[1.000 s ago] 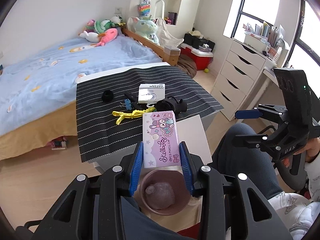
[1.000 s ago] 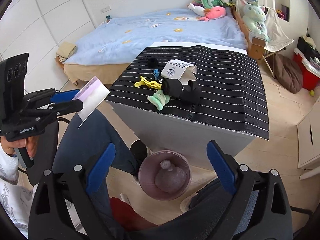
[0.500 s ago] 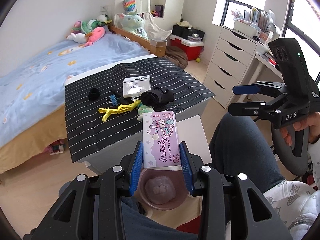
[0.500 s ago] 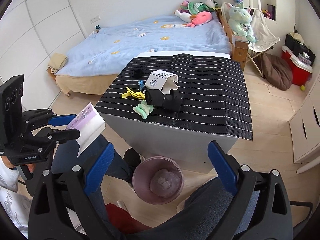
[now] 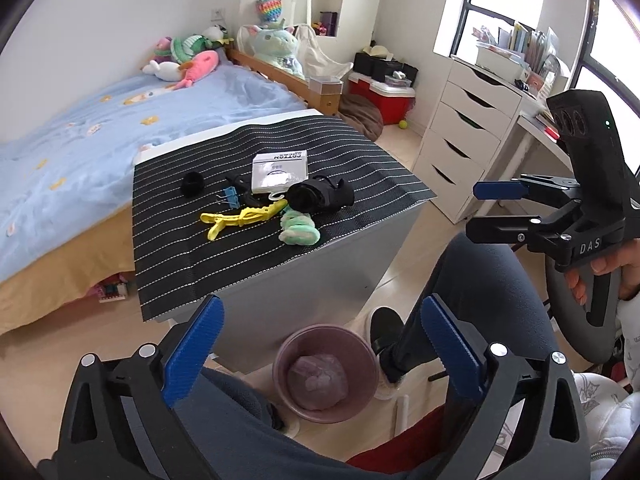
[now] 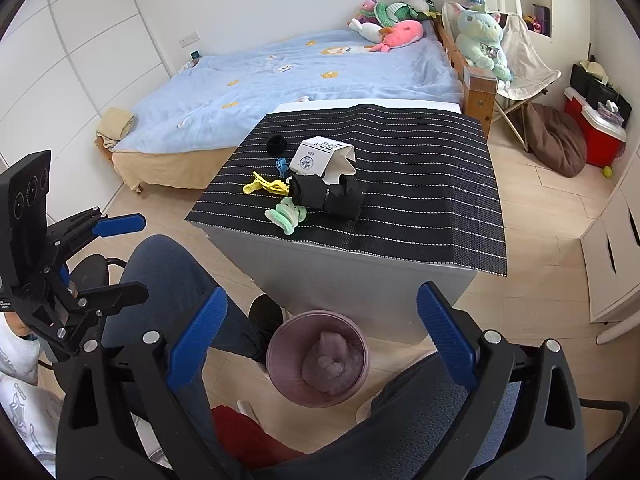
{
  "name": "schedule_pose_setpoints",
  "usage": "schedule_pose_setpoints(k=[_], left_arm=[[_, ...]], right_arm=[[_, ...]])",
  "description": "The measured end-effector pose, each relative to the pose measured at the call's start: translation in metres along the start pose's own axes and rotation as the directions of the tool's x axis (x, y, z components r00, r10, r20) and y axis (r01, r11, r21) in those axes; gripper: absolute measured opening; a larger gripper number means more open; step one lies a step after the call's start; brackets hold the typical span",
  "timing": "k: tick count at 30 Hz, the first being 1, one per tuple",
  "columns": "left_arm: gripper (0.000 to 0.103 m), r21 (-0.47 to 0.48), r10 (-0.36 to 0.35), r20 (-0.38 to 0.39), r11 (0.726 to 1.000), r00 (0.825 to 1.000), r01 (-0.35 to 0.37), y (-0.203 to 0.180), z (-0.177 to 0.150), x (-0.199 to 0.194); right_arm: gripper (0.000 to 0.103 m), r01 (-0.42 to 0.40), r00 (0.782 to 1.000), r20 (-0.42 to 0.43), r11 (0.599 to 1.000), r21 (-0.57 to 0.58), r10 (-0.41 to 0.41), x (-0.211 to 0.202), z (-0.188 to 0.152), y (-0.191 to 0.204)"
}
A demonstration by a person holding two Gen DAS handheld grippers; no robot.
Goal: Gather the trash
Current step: 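Reach the right tool to the black sock and grasp it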
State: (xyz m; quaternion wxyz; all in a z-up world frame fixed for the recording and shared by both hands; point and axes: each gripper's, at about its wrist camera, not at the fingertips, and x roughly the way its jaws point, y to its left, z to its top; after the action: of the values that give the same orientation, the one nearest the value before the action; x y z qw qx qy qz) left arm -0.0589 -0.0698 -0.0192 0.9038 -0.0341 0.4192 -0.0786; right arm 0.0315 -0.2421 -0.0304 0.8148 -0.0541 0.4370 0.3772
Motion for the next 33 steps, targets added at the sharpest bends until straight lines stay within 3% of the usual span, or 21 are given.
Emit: schedule_pose_setpoints(k=[17, 24, 33], left_arm=[[0.095, -0.094, 0.027, 0.021, 0.995, 0.999, -0.025, 0.025, 0.013, 0.003], [0.095, -0.137, 0.031, 0.039, 0.99, 0.999, -0.025, 0.037, 0.019, 0.003], [0.095, -0.157, 0.033, 0.042, 0.987, 0.999, -0.026, 0.045, 0.019, 0.002]], right_arm=[[0.098, 0.004, 1.0, -0.018, 0.999, -0.054, -0.005, 0.02, 0.018, 0.004], [0.098, 0.035, 0.999, -0.029, 0.987, -0.157, -0.04, 0.039, 0.041, 0.005], [0.098, 0.054, 0.99, -0.104, 0.944, -0.325, -0.092, 0.085, 0.063, 0.007]])
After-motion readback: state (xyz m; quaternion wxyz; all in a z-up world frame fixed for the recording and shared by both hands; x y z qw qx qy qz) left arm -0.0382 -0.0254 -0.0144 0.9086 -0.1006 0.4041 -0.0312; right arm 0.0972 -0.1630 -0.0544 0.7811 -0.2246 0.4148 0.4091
